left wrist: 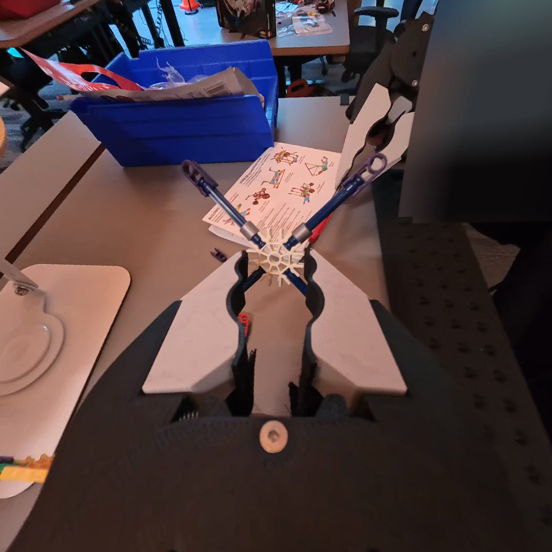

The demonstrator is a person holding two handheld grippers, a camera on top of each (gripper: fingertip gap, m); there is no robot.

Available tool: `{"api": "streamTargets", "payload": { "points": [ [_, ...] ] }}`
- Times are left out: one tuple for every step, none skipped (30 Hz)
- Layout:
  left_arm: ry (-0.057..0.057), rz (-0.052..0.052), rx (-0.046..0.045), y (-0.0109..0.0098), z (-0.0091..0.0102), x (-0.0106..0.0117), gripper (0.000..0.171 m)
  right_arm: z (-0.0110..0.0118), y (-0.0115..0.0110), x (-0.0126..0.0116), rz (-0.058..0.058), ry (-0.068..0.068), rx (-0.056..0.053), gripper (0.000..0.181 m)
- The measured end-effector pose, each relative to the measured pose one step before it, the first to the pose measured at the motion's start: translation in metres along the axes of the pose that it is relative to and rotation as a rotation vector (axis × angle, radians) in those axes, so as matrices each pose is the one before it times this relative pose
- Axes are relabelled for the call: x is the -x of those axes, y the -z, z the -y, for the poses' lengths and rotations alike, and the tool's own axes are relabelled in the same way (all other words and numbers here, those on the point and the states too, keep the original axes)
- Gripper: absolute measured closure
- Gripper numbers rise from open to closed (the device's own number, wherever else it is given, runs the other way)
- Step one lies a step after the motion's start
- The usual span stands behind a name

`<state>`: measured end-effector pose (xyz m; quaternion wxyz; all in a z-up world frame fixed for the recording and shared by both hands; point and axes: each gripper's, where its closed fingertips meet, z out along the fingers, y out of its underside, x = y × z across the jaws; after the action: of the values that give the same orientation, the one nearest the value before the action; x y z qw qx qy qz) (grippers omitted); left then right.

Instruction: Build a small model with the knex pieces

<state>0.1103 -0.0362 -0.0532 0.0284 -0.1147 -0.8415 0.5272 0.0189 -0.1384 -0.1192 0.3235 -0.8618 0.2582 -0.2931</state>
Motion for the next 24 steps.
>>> {"api": "streamTargets", "payload": {
  "points": [
    [-0.0055, -0.0029, 0.00967, -0.00246, -0.00279, -0.00032, 0.137, 0.00078, -0.00081, -0.00088, -0.0014, 0.0013, -0.0080, 0.175],
    [-0.0052, -0.0025, -0.00058, -0.00159, -0.00132, -0.00069, 0.137, 0.00112, -0.00081, -0.00017, 0.0036, 0.0020, -0.0085, 0.175],
    [-0.0018, -0.0046, -0.00706, -0.00074, -0.00027, -0.00131, 0.137, 0.00116, -0.00066, -0.00017, 0.0024, 0.0047, -0.0068, 0.174],
    [0.0038, -0.0045, -0.00535, -0.00035, -0.00046, -0.00122, 0.136, 0.00102, -0.00062, -0.00088, -0.0024, 0.0037, -0.0045, 0.174],
    [0.0015, -0.0001, -0.00196, -0.00048, -0.00063, -0.00063, 0.137, 0.00105, -0.00064, -0.00069, -0.0003, 0.0017, -0.0043, 0.175],
    [-0.0087, 0.0053, -0.00222, -0.00071, -0.00021, 0.00023, 0.137, 0.00141, -0.00061, -0.00053, 0.0006, 0.0026, -0.0067, 0.175],
    [-0.0121, 0.0025, -0.00523, -0.00082, 0.00062, 0.00012, 0.136, 0.00149, -0.00071, -0.00074, -0.0005, 0.0024, -0.0072, 0.175],
    [-0.0060, -0.0030, -0.00559, -0.00100, 0.00053, -0.00014, 0.136, 0.00106, -0.00076, -0.00112, -0.0019, 0.0016, -0.0046, 0.174],
    [-0.0053, -0.0014, -0.00733, -0.00115, 0.00041, 0.00048, 0.136, 0.00066, -0.00077, -0.00090, -0.0009, 0.0024, -0.0024, 0.175],
    [-0.0080, 0.0031, -0.00629, -0.00119, -0.00010, 0.00104, 0.136, 0.00090, -0.00057, -0.00050, 0.0002, 0.0034, -0.0037, 0.175],
    [-0.0066, -0.0021, -0.00640, -0.00116, -0.00020, 0.00007, 0.136, 0.00094, -0.00059, -0.00044, 0.0000, 0.0024, -0.0025, 0.175],
    [-0.0082, 0.0034, -0.00987, -0.00059, 0.00030, 0.00058, 0.137, 0.00027, -0.00053, -0.00061, -0.0022, 0.0031, 0.0028, 0.175],
    [-0.0106, 0.0055, -0.00221, -0.00030, -0.00061, 0.00072, 0.137, 0.00035, -0.00025, -0.00069, -0.0039, 0.0050, 0.0027, 0.175],
    [-0.0122, 0.0058, 0.00037, -0.00034, -0.00104, 0.00057, 0.137, 0.00133, 0.00009, -0.00035, -0.0018, 0.0026, -0.0032, 0.175],
    [-0.0075, -0.0004, -0.00461, 0.00006, -0.00039, -0.00027, 0.137, 0.00185, 0.00017, -0.00026, -0.0003, -0.0006, -0.0056, 0.175],
    [-0.0008, 0.0052, -0.01307, 0.00051, 0.00089, 0.00080, 0.137, 0.00132, 0.00009, -0.00058, -0.0018, -0.0016, -0.0013, 0.175],
    [0.0077, -0.0067, -0.01628, 0.00102, 0.00166, -0.00046, 0.137, 0.00056, 0.00030, -0.00184, -0.0084, -0.0005, 0.0041, 0.175],
    [0.0153, -0.0171, -0.02730, 0.00173, 0.00325, -0.00167, 0.137, 0.00037, 0.00073, -0.00183, -0.0074, 0.0003, 0.0053, 0.174],
    [0.0249, -0.0194, -0.03973, 0.00219, 0.00488, -0.00155, 0.137, 0.00135, 0.00107, -0.00164, -0.0068, 0.0009, -0.0004, 0.175],
    [0.0412, -0.0294, -0.04729, 0.00233, 0.00583, -0.00203, 0.137, 0.00245, 0.00134, -0.00178, -0.0061, -0.0050, -0.0037, 0.175],
    [0.0502, -0.0439, -0.05974, 0.00251, 0.00749, -0.00348, 0.137, 0.00255, 0.00138, -0.00186, -0.0063, -0.0037, -0.0018, 0.175],
    [0.0454, -0.0225, -0.06095, 0.00220, 0.00772, 0.00004, 0.137, 0.00283, 0.00111, -0.00157, -0.0069, 0.0057, -0.0012, 0.175],
    [0.0457, -0.0181, -0.04822, 0.00188, 0.00598, 0.00140, 0.137, 0.00313, 0.00097, -0.00077, -0.0031, 0.0070, -0.0012, 0.175],
    [0.0464, -0.0321, -0.03449, 0.00162, 0.00390, -0.00037, 0.137, 0.00315, 0.00087, -0.00062, -0.0029, 0.0056, -0.0018, 0.175]
  ]
}}
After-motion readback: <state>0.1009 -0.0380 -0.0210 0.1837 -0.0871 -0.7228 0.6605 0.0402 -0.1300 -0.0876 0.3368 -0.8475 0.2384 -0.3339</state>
